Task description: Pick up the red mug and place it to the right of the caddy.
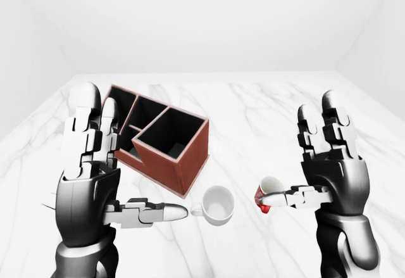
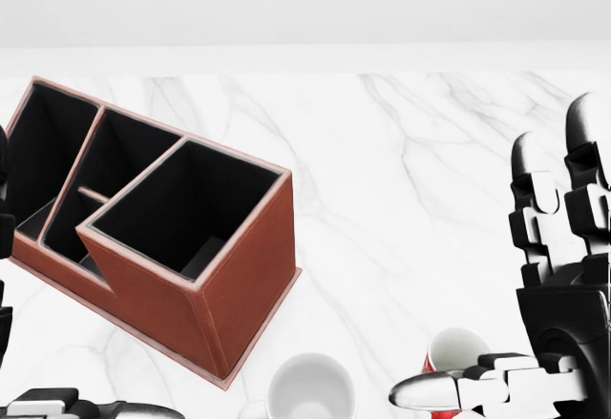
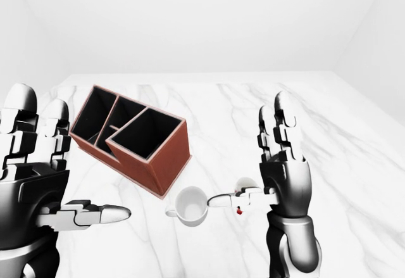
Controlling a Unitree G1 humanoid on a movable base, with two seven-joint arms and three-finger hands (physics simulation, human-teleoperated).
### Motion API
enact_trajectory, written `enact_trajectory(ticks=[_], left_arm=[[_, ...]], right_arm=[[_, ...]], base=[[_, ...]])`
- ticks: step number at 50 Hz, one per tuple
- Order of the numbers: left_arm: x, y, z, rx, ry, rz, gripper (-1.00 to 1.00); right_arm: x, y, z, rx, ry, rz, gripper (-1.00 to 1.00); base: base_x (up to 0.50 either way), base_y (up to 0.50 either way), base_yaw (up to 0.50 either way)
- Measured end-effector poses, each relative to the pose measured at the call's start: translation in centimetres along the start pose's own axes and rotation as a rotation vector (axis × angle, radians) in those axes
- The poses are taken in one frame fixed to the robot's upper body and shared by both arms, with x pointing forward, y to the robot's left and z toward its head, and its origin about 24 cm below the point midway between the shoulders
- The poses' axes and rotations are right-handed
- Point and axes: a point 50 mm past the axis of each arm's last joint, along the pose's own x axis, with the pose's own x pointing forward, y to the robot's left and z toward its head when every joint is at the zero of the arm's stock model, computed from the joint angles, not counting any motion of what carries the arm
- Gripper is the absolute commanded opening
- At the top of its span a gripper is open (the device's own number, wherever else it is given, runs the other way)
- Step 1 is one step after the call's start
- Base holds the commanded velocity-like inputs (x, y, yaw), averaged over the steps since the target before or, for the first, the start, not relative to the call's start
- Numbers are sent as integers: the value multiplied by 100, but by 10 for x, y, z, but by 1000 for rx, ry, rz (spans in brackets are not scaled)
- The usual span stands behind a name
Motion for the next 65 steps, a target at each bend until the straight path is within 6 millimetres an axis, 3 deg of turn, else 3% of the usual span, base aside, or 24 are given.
enact_trajectory(ticks=[18,26,34,43,50,65], left_arm=[[-1,-2,3,3,-10,-6,100],[-1,0,6,8,-19,-2,100],[-2,2,8,13,-24,4,100],[-2,3,8,15,-27,6,100],[-2,2,9,14,-30,7,100],[-2,3,9,9,-32,10,100]], right_arm=[[-9,-25,46,-174,-166,6,100],[-8,-41,75,-296,-267,43,100],[-9,-40,85,-408,-265,161,100],[-3,-29,80,-596,-208,322,100],[4,-24,63,-685,-109,416,100],[14,-26,43,-758,-2,390,100]], base=[[0,0,0],[0,0,0],[0,0,0],[0,0,0],[0,0,0],[0,0,0]])
